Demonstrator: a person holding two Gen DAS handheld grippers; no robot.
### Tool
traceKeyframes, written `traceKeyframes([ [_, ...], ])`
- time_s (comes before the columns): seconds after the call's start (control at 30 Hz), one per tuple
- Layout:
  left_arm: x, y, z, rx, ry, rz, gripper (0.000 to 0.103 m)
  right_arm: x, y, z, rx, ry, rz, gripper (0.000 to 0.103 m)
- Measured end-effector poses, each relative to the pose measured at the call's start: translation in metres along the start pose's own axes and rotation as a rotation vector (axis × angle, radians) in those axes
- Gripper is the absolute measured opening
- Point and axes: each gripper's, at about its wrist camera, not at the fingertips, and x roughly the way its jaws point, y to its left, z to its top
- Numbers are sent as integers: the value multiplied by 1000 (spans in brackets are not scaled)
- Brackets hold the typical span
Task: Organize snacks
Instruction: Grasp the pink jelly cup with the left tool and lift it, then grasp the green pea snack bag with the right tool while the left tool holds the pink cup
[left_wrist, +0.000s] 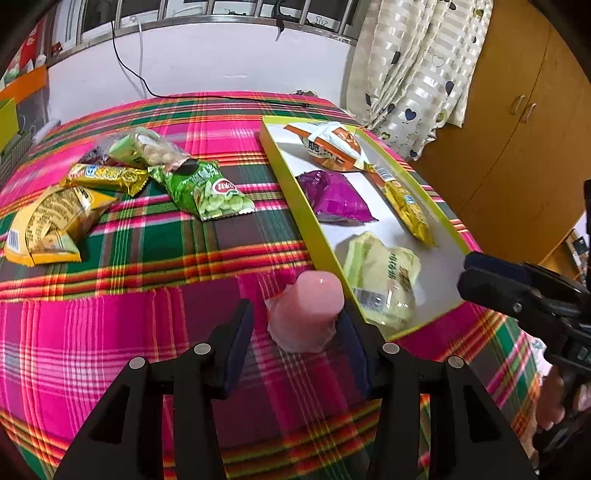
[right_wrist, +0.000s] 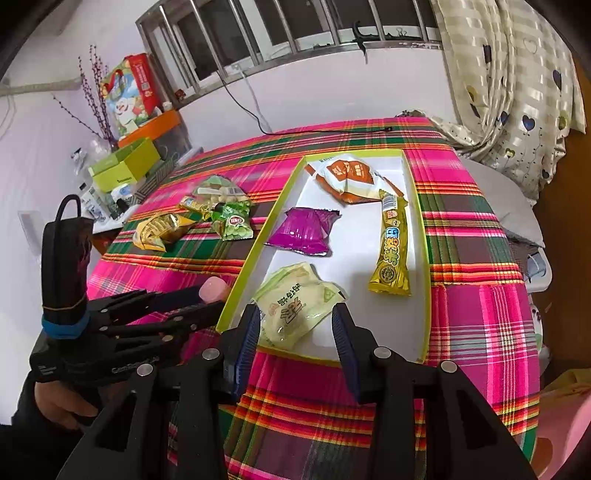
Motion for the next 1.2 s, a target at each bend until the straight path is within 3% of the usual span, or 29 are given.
traceKeyframes([
  [0.07,4,4,1,-19,1,12,47,0,0,0,0,0,-2,39],
  [0.13,4,7,1,-34,-5,26,31,0,0,0,-2,-1,-4,39],
  [0.73,-31,47,-20,-142,-77,72,30,3,12,6,-36,2,1,39],
  [1.03,-48,69,-28,-192,-98,90,30,39,47,31,-126,40,40,39],
  [1.2,-53,78,-32,-210,-99,90,30,73,67,54,-176,67,50,54],
])
